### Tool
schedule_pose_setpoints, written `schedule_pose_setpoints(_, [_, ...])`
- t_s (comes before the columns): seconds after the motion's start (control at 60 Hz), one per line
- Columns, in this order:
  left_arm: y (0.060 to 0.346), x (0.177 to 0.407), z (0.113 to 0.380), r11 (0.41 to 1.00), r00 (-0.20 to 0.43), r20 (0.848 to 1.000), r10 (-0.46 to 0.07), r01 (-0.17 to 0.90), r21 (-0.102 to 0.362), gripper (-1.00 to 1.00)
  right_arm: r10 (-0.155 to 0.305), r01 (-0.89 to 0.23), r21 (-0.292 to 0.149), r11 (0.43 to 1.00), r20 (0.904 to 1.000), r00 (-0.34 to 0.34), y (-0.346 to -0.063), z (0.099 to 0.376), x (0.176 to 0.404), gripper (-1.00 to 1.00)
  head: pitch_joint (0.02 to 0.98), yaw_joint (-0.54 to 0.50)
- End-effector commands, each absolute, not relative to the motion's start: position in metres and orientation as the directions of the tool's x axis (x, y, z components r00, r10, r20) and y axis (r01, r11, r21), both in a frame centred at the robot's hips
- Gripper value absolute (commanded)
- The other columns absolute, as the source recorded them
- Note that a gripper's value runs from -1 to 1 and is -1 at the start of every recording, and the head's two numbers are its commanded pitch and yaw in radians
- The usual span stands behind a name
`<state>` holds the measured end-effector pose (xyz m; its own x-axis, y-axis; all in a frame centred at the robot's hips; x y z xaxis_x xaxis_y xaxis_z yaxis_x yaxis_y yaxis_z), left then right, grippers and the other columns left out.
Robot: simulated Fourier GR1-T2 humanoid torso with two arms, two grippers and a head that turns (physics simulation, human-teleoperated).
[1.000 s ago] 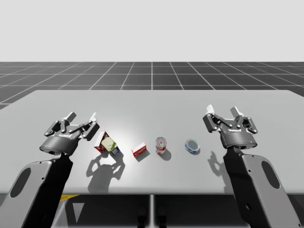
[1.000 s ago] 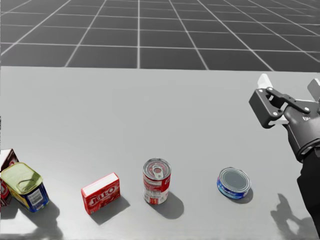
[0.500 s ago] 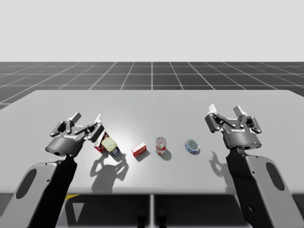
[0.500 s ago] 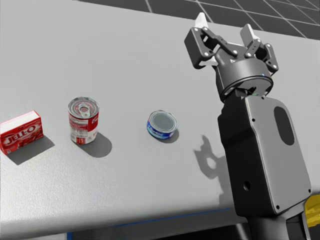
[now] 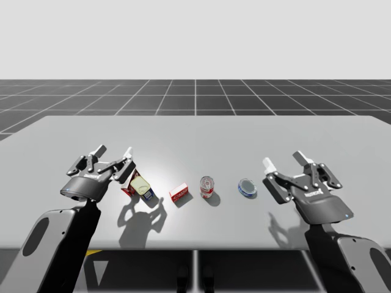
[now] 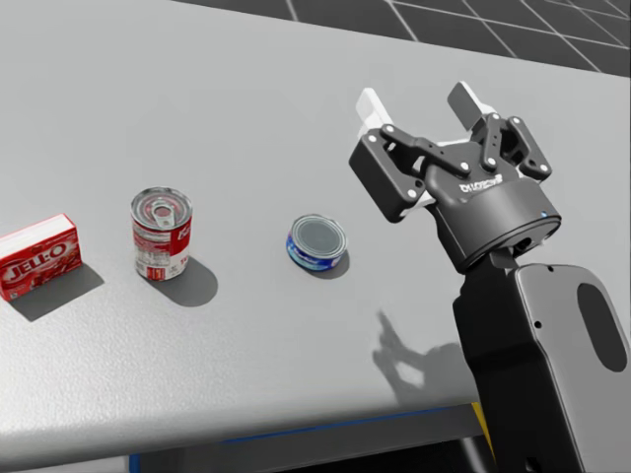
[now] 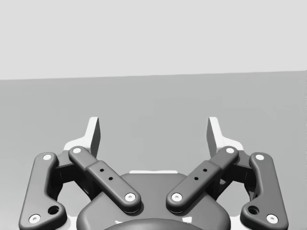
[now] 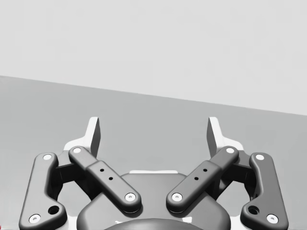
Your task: Grasp the tuna can and hold it up.
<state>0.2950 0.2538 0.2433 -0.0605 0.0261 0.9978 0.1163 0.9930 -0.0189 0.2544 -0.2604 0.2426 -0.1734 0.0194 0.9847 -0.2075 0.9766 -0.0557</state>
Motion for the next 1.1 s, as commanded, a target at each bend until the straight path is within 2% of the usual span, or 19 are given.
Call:
schedule_pose_setpoints(0.017, [0.253, 0.294, 0.245, 0.992, -0.067, 0.997, 0.038, 0.122, -0.03, -1.0, 0.03, -0.302, -0.068, 0.951, 0.9909, -0.131, -0.255, 0.223, 0.233, -1.0, 0.869, -0.35])
schedule_pose_setpoints(0.233, [0.254, 0.293, 0.246, 0.991, -0.072, 0.996, 0.052, 0.128, -0.043, -1.0, 0.014, -0.374, -0.028, 0.927, 0.9992, -0.038, -0.257, 0.193, 0.219, -1.0, 0.87, -0.35])
schedule_pose_setpoints(0.3, [0.253, 0.293, 0.246, 0.991, -0.073, 0.996, 0.053, 0.129, -0.043, -1.0, 0.035, -0.381, -0.042, 0.924, 0.9991, -0.026, -0.257, 0.182, 0.22, -1.0, 0.873, -0.34])
schedule_pose_setpoints(0.417, [0.254, 0.293, 0.247, 0.991, -0.074, 0.996, 0.054, 0.127, -0.044, -1.0, 0.09, -0.355, -0.091, 0.931, 0.9958, -0.02, -0.255, 0.163, 0.226, -1.0, 0.878, -0.34])
schedule_pose_setpoints(0.567, [0.254, 0.292, 0.247, 0.991, -0.075, 0.996, 0.054, 0.127, -0.045, -1.0, 0.09, -0.354, -0.074, 0.932, 0.9956, 0.028, -0.251, 0.145, 0.233, -1.0, 0.881, -0.34])
schedule_pose_setpoints(0.75, [0.254, 0.292, 0.247, 0.991, -0.074, 0.996, 0.055, 0.128, -0.045, -1.0, 0.124, -0.343, -0.091, 0.935, 0.9892, 0.078, -0.248, 0.129, 0.242, -1.0, 0.882, -0.34])
schedule_pose_setpoints(1.1, [0.253, 0.292, 0.247, 0.991, -0.073, 0.996, 0.055, 0.128, -0.045, -1.0, 0.133, -0.315, -0.074, 0.946, 0.9765, 0.17, -0.24, 0.115, 0.263, -1.0, 0.885, -0.33])
